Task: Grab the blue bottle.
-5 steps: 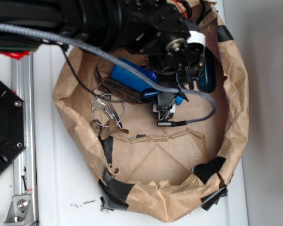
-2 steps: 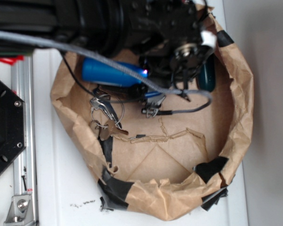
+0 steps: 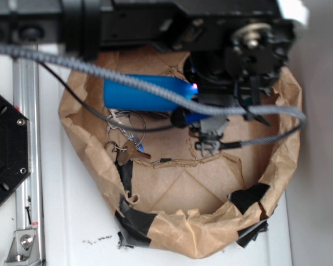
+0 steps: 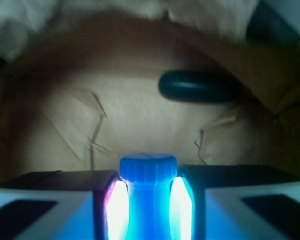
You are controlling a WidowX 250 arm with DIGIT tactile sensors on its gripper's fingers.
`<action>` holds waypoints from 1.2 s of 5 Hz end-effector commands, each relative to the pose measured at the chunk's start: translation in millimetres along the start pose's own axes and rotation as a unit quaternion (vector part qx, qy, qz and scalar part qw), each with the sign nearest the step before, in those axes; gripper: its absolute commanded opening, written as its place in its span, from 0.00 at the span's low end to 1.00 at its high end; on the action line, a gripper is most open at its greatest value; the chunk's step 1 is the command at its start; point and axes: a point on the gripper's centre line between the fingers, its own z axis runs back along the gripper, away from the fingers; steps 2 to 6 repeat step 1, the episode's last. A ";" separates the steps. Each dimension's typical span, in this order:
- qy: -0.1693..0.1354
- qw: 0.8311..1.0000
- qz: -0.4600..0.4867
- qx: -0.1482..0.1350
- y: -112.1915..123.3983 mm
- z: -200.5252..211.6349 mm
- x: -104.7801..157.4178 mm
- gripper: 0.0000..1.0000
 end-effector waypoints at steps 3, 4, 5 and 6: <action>-0.032 0.999 0.002 0.035 -26.0 21.3 30.8 0.00; -0.032 0.999 0.002 0.035 -26.0 21.3 30.8 0.00; -0.032 0.999 0.002 0.035 -26.0 21.3 30.8 0.00; -0.032 0.999 0.002 0.035 -26.0 21.3 30.8 0.00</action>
